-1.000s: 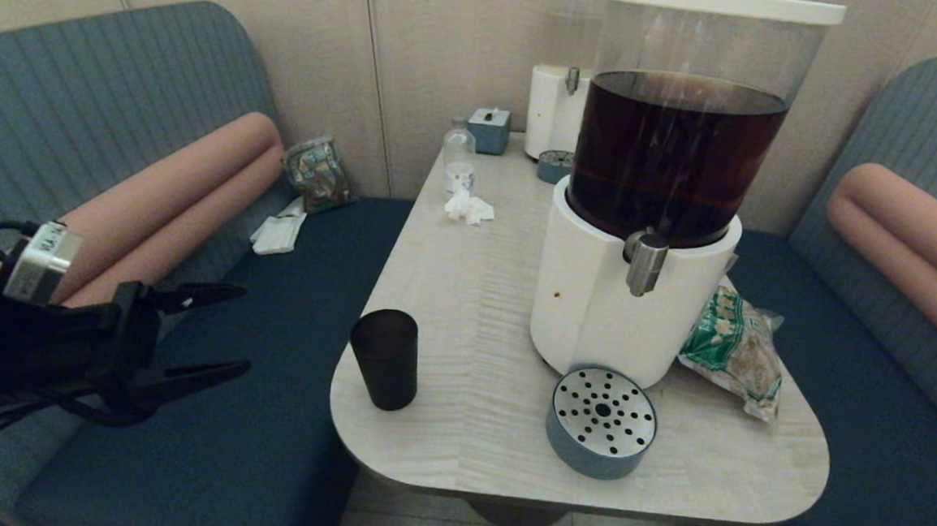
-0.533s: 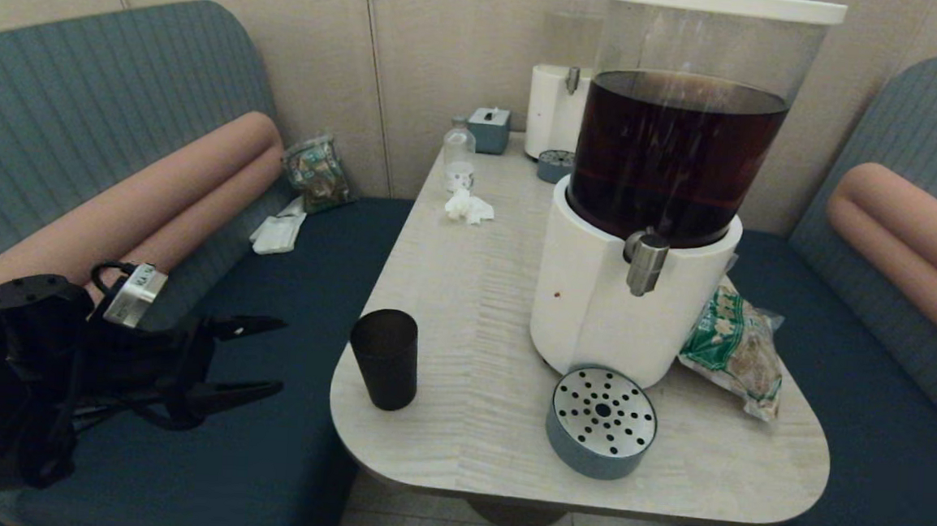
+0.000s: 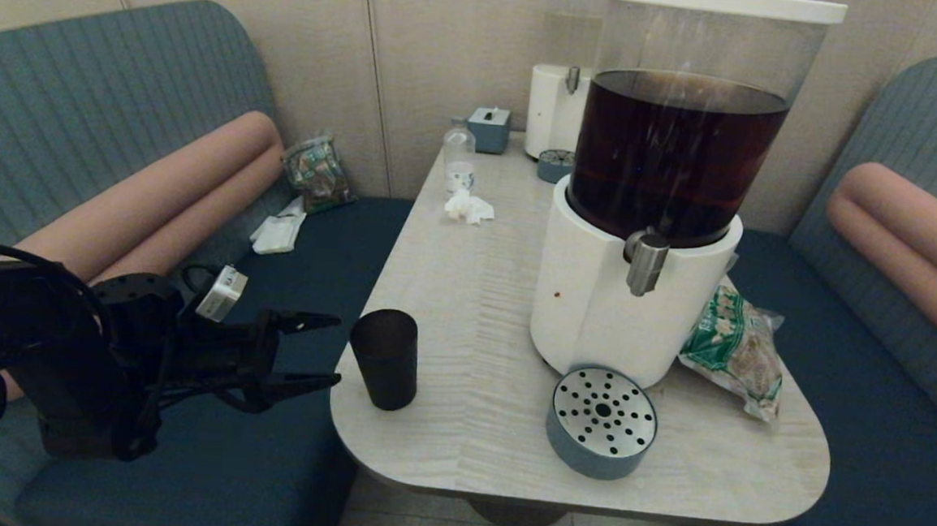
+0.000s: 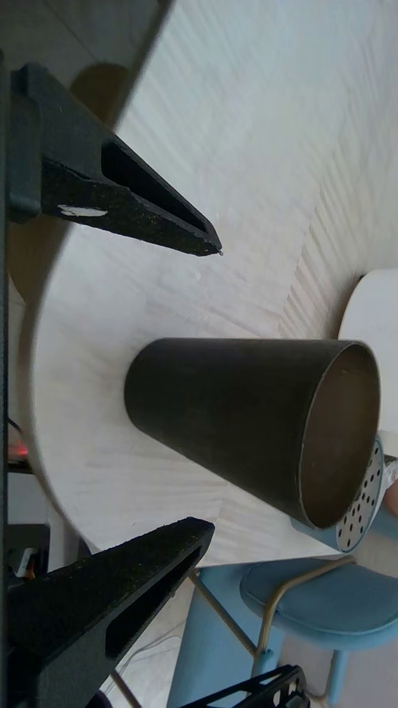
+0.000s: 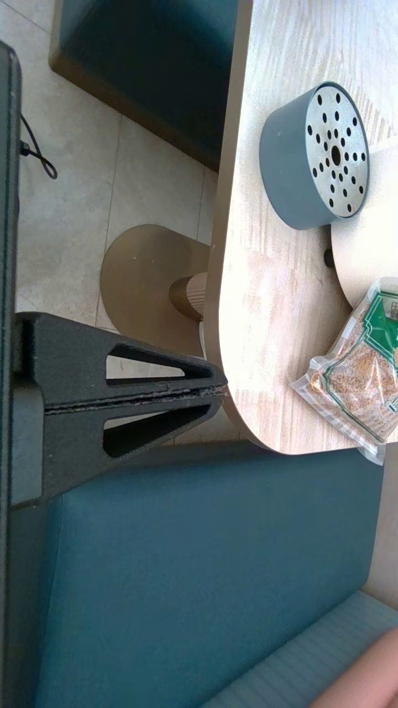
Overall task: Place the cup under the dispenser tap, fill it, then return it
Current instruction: Pick up the cup
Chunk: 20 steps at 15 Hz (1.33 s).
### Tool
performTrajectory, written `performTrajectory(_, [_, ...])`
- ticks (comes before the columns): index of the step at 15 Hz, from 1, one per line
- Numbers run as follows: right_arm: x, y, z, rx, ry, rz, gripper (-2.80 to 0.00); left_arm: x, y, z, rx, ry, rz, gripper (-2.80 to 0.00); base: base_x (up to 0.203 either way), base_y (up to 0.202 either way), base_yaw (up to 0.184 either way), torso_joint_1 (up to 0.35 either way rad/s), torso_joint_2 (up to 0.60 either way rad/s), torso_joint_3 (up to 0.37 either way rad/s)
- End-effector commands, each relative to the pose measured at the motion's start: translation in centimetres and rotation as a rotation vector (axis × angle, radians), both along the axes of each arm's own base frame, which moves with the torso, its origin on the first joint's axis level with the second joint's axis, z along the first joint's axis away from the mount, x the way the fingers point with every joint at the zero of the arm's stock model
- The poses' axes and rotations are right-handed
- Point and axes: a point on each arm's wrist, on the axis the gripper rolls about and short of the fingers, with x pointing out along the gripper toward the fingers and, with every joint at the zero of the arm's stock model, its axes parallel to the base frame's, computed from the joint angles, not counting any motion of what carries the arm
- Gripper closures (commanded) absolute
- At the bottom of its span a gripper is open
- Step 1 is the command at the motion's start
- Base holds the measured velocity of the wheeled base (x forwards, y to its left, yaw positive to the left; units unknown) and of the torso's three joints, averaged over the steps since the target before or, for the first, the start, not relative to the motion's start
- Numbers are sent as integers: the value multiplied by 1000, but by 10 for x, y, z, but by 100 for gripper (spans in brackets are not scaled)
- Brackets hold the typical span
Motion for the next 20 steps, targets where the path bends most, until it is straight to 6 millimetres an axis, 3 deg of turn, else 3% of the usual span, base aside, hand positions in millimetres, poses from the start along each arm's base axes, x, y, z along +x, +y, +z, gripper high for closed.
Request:
performTrajectory(1, [0,0,0,0,1,0,0,4,-11,-5,0,0,-26,-280,0,0,0,0,0,0])
performTrajectory(8, [0,0,0,0,1,0,0,5,-31,-12,-2,24,-58,-280,0,0,0,0,0,0])
performTrajectory(20, [0,0,0,0,1,0,0,15,-83,-23,-9,55,-85,-280,0,0,0,0,0,0])
